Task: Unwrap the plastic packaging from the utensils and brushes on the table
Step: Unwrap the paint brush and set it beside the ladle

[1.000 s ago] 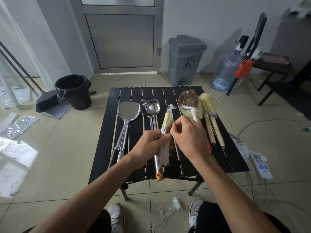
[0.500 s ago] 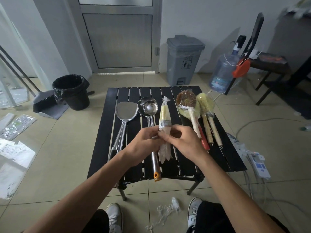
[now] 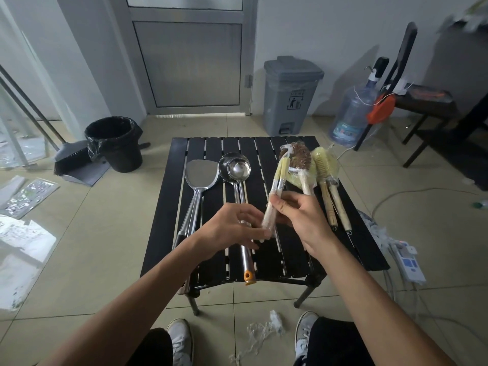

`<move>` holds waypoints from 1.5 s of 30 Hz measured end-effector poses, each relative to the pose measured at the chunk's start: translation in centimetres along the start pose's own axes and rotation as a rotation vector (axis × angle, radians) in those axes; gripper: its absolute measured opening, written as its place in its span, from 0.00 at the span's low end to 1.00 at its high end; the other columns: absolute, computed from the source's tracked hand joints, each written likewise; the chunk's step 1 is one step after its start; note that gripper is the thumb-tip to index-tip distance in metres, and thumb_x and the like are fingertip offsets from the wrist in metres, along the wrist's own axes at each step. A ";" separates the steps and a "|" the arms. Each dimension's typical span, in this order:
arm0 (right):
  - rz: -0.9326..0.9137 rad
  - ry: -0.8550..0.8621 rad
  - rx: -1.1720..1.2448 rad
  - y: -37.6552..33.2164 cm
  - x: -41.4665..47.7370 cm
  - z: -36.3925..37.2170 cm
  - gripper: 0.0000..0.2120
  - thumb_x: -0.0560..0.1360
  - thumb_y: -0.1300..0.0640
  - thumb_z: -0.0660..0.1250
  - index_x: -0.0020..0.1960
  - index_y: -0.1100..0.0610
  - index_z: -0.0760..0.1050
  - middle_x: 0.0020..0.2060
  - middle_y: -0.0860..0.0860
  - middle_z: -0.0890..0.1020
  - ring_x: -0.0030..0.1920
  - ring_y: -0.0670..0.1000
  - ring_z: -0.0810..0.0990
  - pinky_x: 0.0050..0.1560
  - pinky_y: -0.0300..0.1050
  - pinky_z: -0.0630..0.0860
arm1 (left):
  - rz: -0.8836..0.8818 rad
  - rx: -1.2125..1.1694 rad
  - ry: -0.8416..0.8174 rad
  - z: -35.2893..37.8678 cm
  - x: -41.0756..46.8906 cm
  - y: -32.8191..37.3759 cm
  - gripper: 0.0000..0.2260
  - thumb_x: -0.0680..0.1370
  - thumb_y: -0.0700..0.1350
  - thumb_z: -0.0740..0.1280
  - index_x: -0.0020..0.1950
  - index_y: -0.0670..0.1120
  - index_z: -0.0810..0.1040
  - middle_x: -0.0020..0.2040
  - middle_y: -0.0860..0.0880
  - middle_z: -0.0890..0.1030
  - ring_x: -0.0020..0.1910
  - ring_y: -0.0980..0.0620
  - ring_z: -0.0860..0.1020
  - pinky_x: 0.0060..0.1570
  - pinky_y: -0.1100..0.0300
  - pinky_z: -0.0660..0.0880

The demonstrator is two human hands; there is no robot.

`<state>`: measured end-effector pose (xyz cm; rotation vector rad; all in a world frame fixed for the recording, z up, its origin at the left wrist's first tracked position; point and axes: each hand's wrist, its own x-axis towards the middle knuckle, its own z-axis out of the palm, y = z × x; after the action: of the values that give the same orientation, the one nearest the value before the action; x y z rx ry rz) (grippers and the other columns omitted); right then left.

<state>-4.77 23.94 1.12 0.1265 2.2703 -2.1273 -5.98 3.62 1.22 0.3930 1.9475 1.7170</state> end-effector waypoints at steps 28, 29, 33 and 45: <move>-0.561 -0.085 -0.792 -1.2 -1.6 -0.1 0.03 0.81 0.59 0.70 0.50 0.58 0.77 0.41 0.47 0.81 0.41 0.44 0.81 0.41 0.38 0.78 | 0.186 -0.097 0.256 0.3 0.3 -1.0 0.05 0.79 0.41 0.74 0.52 0.40 0.87 0.47 0.43 0.89 0.50 0.44 0.88 0.52 0.52 0.85; -0.556 -0.068 -0.789 -1.1 -1.5 -0.2 0.03 0.81 0.60 0.70 0.49 0.58 0.77 0.41 0.48 0.80 0.41 0.45 0.80 0.41 0.39 0.77 | 0.184 -0.105 0.266 0.3 0.3 -1.0 0.05 0.79 0.40 0.74 0.52 0.40 0.87 0.47 0.43 0.89 0.50 0.44 0.88 0.52 0.51 0.85; -0.473 0.021 -0.762 -0.9 -1.0 -0.7 0.03 0.82 0.60 0.68 0.50 0.59 0.77 0.40 0.46 0.81 0.41 0.39 0.81 0.41 0.32 0.77 | 0.186 -0.177 0.271 0.4 0.2 -1.0 0.06 0.80 0.39 0.73 0.53 0.37 0.86 0.48 0.40 0.88 0.52 0.42 0.88 0.53 0.53 0.85; -0.502 -0.092 -0.768 -0.8 -1.0 -0.2 0.07 0.83 0.55 0.66 0.49 0.56 0.77 0.37 0.44 0.78 0.38 0.44 0.78 0.37 0.37 0.74 | 0.195 -0.228 0.259 0.8 0.3 -0.9 0.06 0.81 0.37 0.72 0.54 0.35 0.85 0.50 0.38 0.88 0.53 0.40 0.87 0.56 0.50 0.84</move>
<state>-3.84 24.05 1.95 -0.5922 3.0865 -1.1693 -5.71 4.35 0.23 0.2961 1.9076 2.1843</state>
